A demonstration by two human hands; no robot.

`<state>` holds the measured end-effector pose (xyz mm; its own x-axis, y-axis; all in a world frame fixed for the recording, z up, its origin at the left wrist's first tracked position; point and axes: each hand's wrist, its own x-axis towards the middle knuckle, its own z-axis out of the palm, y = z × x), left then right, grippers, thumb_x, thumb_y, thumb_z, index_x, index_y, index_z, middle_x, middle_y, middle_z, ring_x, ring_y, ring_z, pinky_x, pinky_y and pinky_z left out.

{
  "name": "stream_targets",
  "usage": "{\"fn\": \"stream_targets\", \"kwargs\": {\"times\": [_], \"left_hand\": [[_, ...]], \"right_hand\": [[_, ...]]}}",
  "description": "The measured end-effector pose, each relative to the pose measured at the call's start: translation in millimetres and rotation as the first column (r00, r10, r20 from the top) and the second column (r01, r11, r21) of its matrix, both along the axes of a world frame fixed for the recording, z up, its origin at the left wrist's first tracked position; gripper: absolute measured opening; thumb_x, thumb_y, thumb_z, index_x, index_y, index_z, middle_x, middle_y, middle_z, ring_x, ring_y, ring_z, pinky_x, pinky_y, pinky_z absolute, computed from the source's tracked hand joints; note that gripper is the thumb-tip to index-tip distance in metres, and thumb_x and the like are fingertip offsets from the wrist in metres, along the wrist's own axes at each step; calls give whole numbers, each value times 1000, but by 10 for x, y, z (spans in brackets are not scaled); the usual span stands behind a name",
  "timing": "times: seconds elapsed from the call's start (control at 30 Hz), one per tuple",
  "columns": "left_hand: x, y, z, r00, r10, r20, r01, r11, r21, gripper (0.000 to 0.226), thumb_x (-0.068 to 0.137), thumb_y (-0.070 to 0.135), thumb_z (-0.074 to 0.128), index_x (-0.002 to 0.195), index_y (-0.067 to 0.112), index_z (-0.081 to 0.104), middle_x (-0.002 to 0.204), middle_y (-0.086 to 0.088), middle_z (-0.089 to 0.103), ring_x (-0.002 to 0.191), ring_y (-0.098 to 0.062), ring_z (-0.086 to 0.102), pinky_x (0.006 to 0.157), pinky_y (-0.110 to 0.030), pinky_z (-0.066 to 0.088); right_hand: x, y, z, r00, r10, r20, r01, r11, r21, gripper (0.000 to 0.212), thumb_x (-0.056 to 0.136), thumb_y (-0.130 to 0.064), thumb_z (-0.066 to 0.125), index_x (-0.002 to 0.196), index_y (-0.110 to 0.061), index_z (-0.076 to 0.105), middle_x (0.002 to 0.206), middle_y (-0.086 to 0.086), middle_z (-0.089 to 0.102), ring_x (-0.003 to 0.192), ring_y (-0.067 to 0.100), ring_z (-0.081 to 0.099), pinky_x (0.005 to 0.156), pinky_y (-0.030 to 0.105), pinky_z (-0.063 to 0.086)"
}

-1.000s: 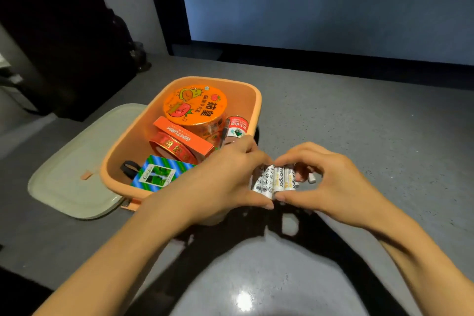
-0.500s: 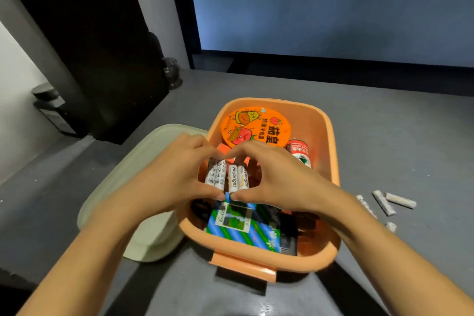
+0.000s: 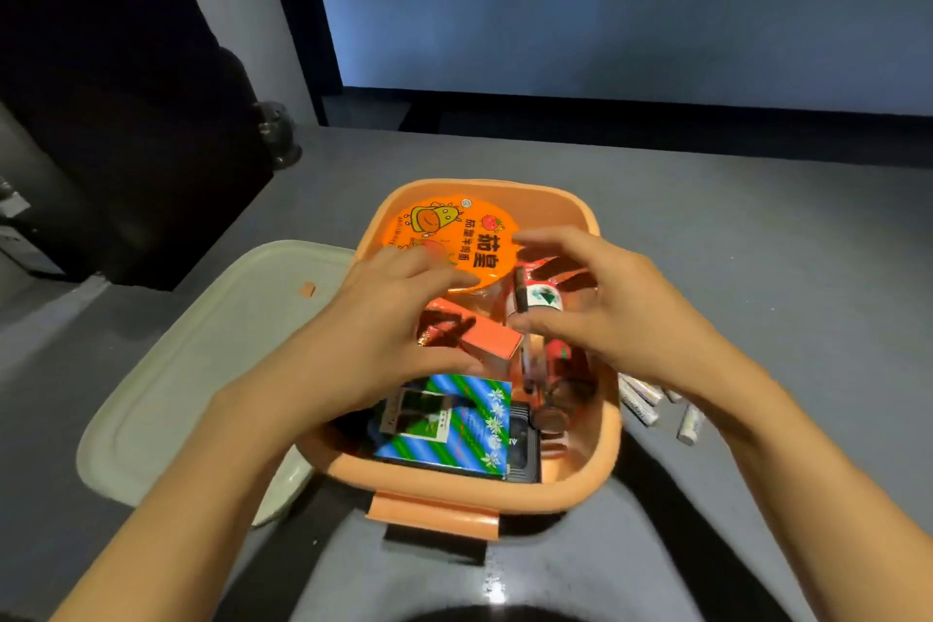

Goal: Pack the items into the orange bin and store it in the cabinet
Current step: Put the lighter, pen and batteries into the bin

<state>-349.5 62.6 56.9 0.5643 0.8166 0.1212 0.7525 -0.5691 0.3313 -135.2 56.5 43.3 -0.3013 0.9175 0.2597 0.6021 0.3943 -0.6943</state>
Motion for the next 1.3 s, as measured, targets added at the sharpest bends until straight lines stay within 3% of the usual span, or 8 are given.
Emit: {"fn": "stream_targets", "kwargs": {"times": [0.3,0.57,0.73,0.8,0.9,1.03,1.17,1.3], "left_hand": [[1519,-254,-259,969,-235,77,235,972,11,69,71,49,69,130,20,47,119,-2,52,110,-19,44,96,-35,35],[2155,-328,-789,982,-165,-97,155,983,-102,68,75,43,69,133,21,41,128,0,45,113,-21,43,96,-32,33],[2247,-327,-1062,987,-75,-142,38,968,-248,67,76,41,69,133,19,42,126,-2,47,117,-20,44,99,-28,30],[2244,-327,-1112,994,-42,-102,10,955,-297,67,75,37,71,132,17,43,119,-4,48,111,-19,45,93,-23,32],[2244,-335,-1146,999,-20,-40,4,935,-356,68,74,31,74,133,19,43,106,1,43,95,-12,42,77,-10,28],[2251,-308,-1193,1000,13,9,-9,924,-381,68,74,27,74,134,24,41,99,3,46,84,-9,44,71,-7,29],[2277,-310,-1251,998,59,32,-43,930,-366,56,75,30,74,125,21,52,97,4,46,82,-7,45,75,-12,35],[2291,-332,-1307,994,94,57,-70,939,-337,69,71,35,76,132,29,44,100,5,45,82,-7,43,81,-23,41]], "right_hand": [[1396,-526,-206,972,-232,36,234,968,-92,52,70,-27,78,116,-33,55,112,-14,60,98,-3,54,86,13,42],[2275,-540,-738,966,-179,189,221,948,-229,52,73,-29,76,120,-30,54,110,-20,51,98,0,50,75,5,36],[2360,-246,-1004,956,-55,289,132,959,-252,64,76,-26,74,133,-18,46,132,-1,47,119,18,44,97,20,31],[2341,-132,-1052,957,-29,290,110,958,-267,67,77,-25,73,136,-17,42,135,1,44,122,19,41,101,23,30],[2287,-10,-1104,968,32,248,51,946,-322,69,77,-21,73,137,-16,40,130,2,45,111,16,49,85,12,31],[2216,86,-1175,973,101,209,-20,933,-359,68,74,-18,76,134,-17,45,112,1,50,80,10,55,67,5,37],[2166,158,-1209,962,161,222,-76,935,-346,64,72,-24,78,130,-23,50,99,-2,47,71,4,49,62,9,35],[2125,191,-1252,961,176,215,-99,940,-328,69,72,-32,77,133,-28,45,96,-3,45,74,1,43,67,15,30]]}}
